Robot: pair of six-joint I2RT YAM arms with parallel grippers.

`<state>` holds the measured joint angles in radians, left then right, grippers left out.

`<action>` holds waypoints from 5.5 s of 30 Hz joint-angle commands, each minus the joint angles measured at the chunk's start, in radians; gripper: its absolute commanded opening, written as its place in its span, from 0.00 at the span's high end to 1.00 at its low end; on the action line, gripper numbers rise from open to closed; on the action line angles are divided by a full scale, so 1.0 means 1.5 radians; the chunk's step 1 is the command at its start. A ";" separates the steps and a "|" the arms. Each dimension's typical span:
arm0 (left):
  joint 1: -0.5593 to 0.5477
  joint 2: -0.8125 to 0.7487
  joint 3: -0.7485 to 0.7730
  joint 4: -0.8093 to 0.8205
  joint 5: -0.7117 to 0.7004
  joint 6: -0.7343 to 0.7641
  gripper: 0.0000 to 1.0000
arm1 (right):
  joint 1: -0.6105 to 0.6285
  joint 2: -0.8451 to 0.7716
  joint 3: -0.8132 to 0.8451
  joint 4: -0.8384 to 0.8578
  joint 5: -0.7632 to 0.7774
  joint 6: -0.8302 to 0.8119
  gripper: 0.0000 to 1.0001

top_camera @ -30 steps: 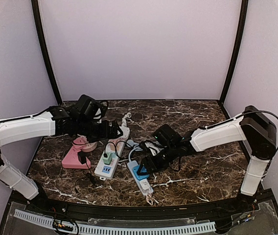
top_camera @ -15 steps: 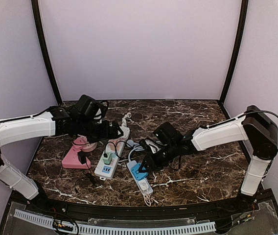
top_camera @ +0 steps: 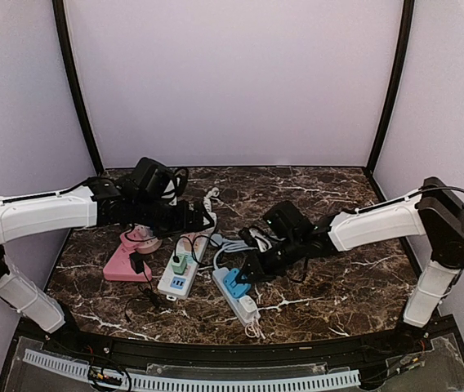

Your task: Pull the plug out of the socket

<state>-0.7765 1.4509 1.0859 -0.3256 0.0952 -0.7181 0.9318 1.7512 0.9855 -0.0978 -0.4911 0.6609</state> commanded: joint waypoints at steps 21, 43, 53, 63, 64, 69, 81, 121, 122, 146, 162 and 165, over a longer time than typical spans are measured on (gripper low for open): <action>-0.037 0.293 0.159 0.173 0.206 -0.078 0.83 | -0.093 -0.112 -0.111 -0.003 0.159 0.049 1.00; -0.054 0.390 0.195 0.095 0.201 -0.081 1.00 | -0.073 -0.089 -0.083 0.013 0.193 0.071 1.00; -0.058 0.424 0.231 0.000 0.156 -0.052 1.00 | -0.074 -0.098 -0.075 0.025 0.189 0.084 1.00; -0.067 0.449 0.245 -0.066 0.136 -0.041 1.00 | -0.100 -0.096 -0.091 0.101 0.112 0.142 1.00; -0.067 0.449 0.244 -0.068 0.134 -0.041 1.00 | -0.104 -0.093 -0.091 0.108 0.101 0.148 1.00; -0.072 0.451 0.236 -0.088 0.121 -0.041 1.00 | -0.114 -0.089 -0.074 0.101 0.081 0.157 1.00; -0.083 0.448 0.208 -0.099 0.102 -0.046 1.00 | -0.153 -0.089 -0.107 0.142 0.018 0.205 1.00; -0.108 0.427 0.159 -0.088 0.061 -0.048 1.00 | -0.173 -0.111 -0.162 0.242 -0.051 0.241 1.00; -0.108 0.424 0.157 -0.090 0.058 -0.046 1.00 | -0.172 -0.113 -0.159 0.231 -0.043 0.233 1.00; -0.108 0.401 0.276 -0.117 0.062 -0.006 1.00 | -0.273 -0.224 -0.075 -0.032 0.103 0.062 1.00; -0.108 0.371 0.411 -0.151 0.083 0.043 1.00 | -0.568 -0.043 -0.016 0.075 -0.090 0.033 1.00; -0.107 0.359 0.405 -0.153 0.080 0.045 1.00 | -0.594 -0.011 -0.025 0.097 -0.109 0.032 1.00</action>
<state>-0.9340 2.0567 1.6871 -0.5011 0.2123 -0.6758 0.0772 1.6840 0.9478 -0.0277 -0.5636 0.7246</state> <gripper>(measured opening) 0.004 0.140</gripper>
